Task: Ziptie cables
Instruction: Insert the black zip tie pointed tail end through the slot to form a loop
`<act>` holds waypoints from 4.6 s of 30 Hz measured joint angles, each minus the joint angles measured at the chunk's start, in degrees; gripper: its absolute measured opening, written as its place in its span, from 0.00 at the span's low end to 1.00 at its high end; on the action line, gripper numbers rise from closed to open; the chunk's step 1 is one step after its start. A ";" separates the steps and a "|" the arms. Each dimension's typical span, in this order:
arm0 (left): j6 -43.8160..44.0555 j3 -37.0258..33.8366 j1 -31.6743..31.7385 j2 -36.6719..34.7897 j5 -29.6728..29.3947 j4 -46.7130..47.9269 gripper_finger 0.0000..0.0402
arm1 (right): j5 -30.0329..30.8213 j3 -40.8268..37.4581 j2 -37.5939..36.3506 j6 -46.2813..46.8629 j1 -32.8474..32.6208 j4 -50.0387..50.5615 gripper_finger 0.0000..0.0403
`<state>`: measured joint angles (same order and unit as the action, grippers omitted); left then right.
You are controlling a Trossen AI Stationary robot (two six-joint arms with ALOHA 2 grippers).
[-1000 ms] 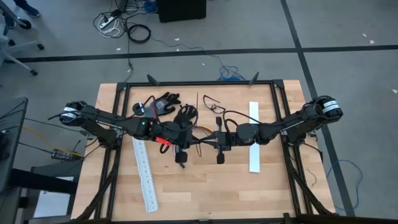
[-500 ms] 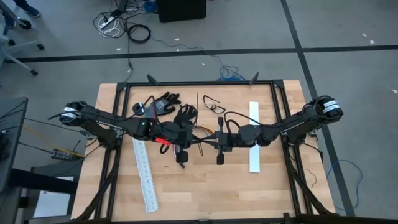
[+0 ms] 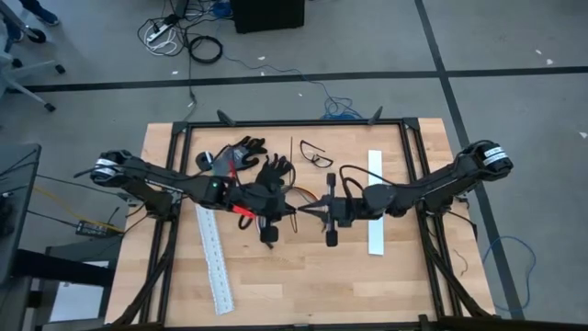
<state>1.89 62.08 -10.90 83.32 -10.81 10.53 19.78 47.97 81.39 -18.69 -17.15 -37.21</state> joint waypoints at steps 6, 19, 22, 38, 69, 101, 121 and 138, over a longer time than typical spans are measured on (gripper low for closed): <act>-0.23 0.20 0.02 -0.16 0.08 -0.53 0.04 | -4.47 -0.09 -1.16 3.88 1.52 6.92 0.10; -4.56 0.28 -0.02 -0.20 3.91 -2.13 0.05 | -6.49 -0.11 -0.99 7.51 3.69 8.75 0.61; -6.23 0.30 -0.02 -0.20 4.53 -2.87 0.05 | -8.22 -0.11 -0.99 9.47 4.44 9.53 0.60; -6.32 0.35 0.42 -0.23 3.86 -3.92 0.05 | -11.03 -0.13 -0.92 12.71 4.63 10.36 0.41; -6.16 0.37 0.50 -0.25 1.73 -6.23 0.05 | -5.39 -0.15 -0.90 7.00 4.46 10.32 0.01; -6.19 0.35 0.39 -0.25 -1.31 -7.05 0.12 | -4.17 -0.15 -0.88 6.44 4.48 11.81 0.00; -6.49 0.37 0.31 1.13 -0.76 -8.25 0.06 | -3.47 -0.35 -0.83 6.55 2.21 10.03 0.00; -6.16 0.48 0.42 3.24 -0.60 -7.75 0.06 | -2.56 -0.15 -0.79 4.88 1.66 5.79 0.00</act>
<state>-4.27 62.57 -10.48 86.56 -11.40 2.78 17.23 47.81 80.60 -13.81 -15.49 -31.43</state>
